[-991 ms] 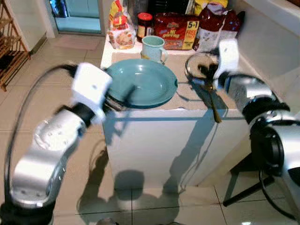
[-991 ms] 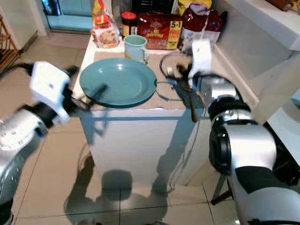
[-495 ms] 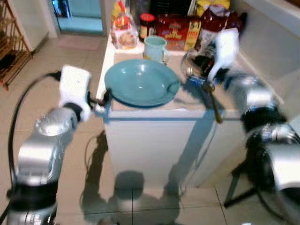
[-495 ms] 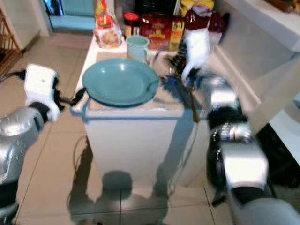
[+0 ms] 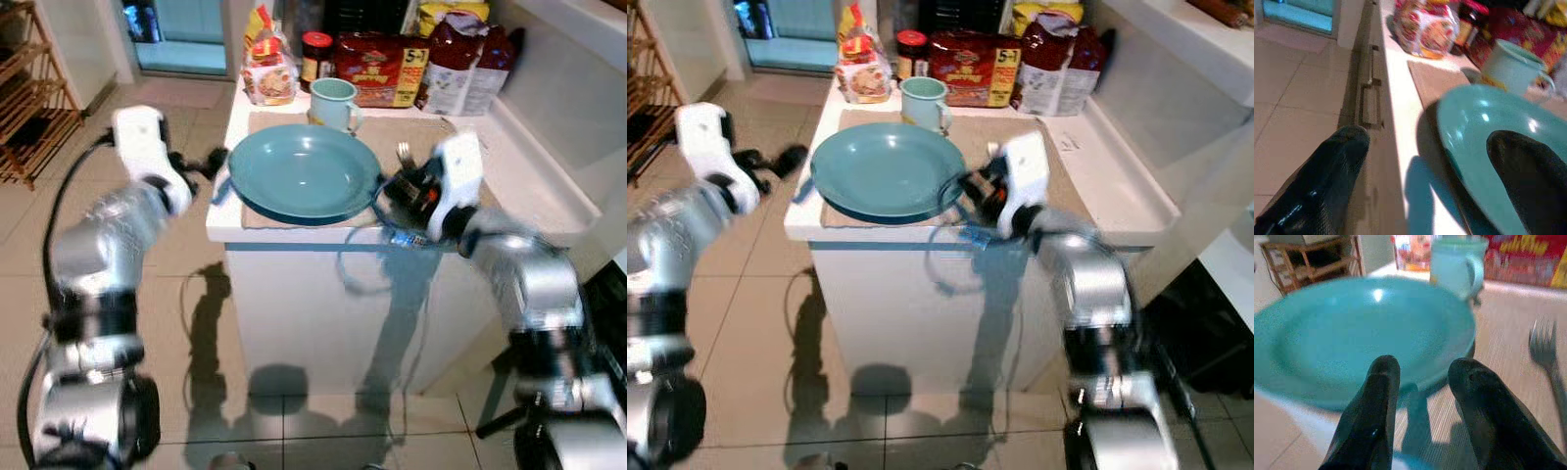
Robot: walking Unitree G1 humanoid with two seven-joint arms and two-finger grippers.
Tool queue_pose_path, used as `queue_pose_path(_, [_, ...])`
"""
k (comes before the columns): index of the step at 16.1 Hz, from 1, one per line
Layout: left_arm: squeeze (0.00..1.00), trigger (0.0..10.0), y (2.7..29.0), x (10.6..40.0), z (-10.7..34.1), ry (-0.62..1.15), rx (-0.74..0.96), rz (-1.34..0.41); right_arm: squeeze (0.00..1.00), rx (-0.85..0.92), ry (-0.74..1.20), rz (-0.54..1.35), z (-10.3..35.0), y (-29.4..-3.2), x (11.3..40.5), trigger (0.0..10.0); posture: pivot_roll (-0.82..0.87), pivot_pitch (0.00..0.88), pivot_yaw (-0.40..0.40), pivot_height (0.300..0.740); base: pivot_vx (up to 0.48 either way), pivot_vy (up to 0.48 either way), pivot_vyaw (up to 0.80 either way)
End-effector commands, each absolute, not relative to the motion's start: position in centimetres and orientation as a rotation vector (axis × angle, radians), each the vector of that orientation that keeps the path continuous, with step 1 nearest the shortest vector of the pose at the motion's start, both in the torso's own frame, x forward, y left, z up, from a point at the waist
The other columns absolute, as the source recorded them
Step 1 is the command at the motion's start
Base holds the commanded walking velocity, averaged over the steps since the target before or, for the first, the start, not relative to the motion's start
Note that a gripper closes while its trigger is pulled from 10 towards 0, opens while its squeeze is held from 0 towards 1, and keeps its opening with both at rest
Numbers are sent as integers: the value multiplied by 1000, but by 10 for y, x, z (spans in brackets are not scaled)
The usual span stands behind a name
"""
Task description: Setting the table
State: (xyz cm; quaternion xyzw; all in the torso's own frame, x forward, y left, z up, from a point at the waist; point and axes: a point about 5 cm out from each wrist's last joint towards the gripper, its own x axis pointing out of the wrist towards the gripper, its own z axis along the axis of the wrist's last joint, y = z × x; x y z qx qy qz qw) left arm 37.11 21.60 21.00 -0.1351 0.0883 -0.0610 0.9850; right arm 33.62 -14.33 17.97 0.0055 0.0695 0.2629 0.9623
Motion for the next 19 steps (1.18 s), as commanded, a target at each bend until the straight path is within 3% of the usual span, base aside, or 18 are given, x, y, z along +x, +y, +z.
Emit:
queue_pose_path(1, [1000,10000,218,376,205,195,-286,-109,0,4,118,522,190,-144,334,10000,-8,23,-48,740,0,0,0])
queue_pose_path(2, [169,10000,221,381,199,234,-289,-78,0,5,120,517,192,-144,330,10000,-17,32,-47,740,0,0,0])
queue_pose_path(3, [8,10000,222,384,197,247,-313,-69,0,5,122,514,193,-144,329,10000,-20,36,-47,740,0,0,0])
queue_pose_path(9, [0,10000,205,399,206,203,-470,-197,0,9,162,499,194,-145,318,10000,-38,59,-52,740,0,0,0])
queue_pose_path(19, [0,10000,200,404,192,249,-454,-158,0,-4,186,503,196,-144,316,10000,-47,56,-53,740,0,0,0])
